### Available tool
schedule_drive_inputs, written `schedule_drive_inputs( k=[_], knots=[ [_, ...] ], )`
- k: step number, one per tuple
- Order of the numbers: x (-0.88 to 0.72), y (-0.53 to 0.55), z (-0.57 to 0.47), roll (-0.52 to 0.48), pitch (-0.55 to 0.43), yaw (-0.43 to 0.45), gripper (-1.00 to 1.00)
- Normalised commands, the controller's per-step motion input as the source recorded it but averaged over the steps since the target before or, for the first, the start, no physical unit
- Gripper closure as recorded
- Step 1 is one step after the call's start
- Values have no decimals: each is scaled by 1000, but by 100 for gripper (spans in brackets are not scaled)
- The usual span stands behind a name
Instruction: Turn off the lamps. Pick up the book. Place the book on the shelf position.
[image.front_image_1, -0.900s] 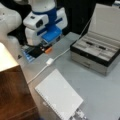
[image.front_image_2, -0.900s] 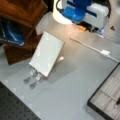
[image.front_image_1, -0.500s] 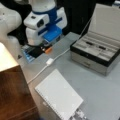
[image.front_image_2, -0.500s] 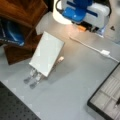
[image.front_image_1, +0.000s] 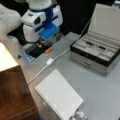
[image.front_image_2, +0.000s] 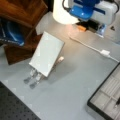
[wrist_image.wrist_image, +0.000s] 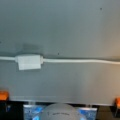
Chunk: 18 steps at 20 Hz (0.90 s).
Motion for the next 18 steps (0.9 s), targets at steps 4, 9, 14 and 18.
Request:
schedule_drive_inputs(
  k=[4,9,14,18],
  knots=[
    [-452,244,-170,89,-144,-24,-100],
    [-362,319,-174,113,-109,-56,-100],
    [-319,397,-183,95,-101,-107,-100],
    [-353,423,-209,42,-76,-145,-100]
  ],
)
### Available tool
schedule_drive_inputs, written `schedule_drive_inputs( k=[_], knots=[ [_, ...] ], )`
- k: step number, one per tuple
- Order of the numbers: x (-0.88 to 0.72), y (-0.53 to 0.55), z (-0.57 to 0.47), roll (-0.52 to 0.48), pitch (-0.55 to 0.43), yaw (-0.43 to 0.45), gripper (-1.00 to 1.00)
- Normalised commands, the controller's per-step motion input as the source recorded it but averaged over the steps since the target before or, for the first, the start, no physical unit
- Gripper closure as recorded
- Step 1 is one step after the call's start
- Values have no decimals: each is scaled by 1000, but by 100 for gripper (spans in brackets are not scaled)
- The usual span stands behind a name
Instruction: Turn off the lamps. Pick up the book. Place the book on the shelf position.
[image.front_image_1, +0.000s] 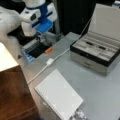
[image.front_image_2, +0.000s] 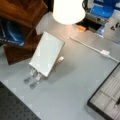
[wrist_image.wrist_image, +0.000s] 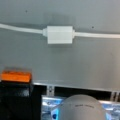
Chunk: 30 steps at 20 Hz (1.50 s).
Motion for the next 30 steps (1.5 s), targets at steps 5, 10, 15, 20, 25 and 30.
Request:
schedule_drive_inputs(
  k=[5,10,15,20,25,30],
  knots=[
    [-362,305,-209,22,-67,-154,-100],
    [-371,153,-217,38,-81,-123,-100],
    [-419,76,-219,93,-123,-67,-100],
    [-339,123,-241,117,-153,-41,100],
    [-237,176,-237,105,-207,-35,100],
    [-208,205,-237,86,-238,-40,100]
  ],
)
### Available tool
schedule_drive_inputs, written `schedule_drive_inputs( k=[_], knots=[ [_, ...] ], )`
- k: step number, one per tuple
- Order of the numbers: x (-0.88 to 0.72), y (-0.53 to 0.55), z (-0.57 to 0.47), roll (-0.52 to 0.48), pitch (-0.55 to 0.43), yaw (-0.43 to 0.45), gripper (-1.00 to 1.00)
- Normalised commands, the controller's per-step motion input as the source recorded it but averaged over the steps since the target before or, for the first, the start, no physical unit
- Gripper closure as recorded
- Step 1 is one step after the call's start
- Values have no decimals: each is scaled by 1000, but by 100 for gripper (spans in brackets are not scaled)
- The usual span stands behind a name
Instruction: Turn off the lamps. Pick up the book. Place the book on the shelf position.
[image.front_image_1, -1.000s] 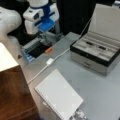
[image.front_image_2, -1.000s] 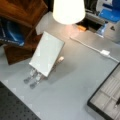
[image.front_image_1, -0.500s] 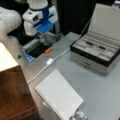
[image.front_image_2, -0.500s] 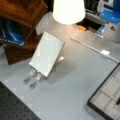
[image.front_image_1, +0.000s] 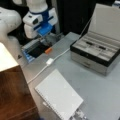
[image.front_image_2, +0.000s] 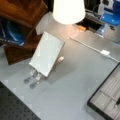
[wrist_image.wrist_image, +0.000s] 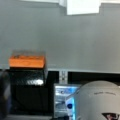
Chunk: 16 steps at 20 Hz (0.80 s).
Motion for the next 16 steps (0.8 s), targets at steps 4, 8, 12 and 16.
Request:
schedule_drive_inputs(
  k=[4,8,12,16],
  knots=[
    [-211,194,-229,68,-239,-35,100],
    [-222,149,-246,50,-213,-42,100],
    [-235,134,-238,41,-192,-54,100],
    [-214,128,-218,37,-210,-65,100]
  ],
)
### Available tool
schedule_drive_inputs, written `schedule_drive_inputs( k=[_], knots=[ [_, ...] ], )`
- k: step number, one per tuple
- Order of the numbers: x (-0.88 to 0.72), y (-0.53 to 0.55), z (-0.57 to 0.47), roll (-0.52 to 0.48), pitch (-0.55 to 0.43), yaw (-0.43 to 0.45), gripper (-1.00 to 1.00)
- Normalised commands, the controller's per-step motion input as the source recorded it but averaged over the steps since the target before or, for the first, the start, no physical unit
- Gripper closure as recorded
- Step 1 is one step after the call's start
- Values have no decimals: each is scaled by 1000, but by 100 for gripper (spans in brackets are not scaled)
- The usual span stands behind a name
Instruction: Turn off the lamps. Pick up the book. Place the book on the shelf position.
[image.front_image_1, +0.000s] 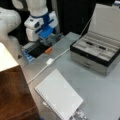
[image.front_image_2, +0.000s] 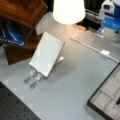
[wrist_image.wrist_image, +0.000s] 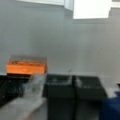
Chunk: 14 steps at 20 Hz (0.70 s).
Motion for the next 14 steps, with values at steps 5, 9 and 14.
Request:
schedule_drive_inputs(
  k=[5,9,14],
  knots=[
    [-197,77,-350,34,-258,-66,100],
    [-263,17,-494,25,-259,-78,100],
    [-331,-11,-503,33,-277,-101,100]
  ],
)
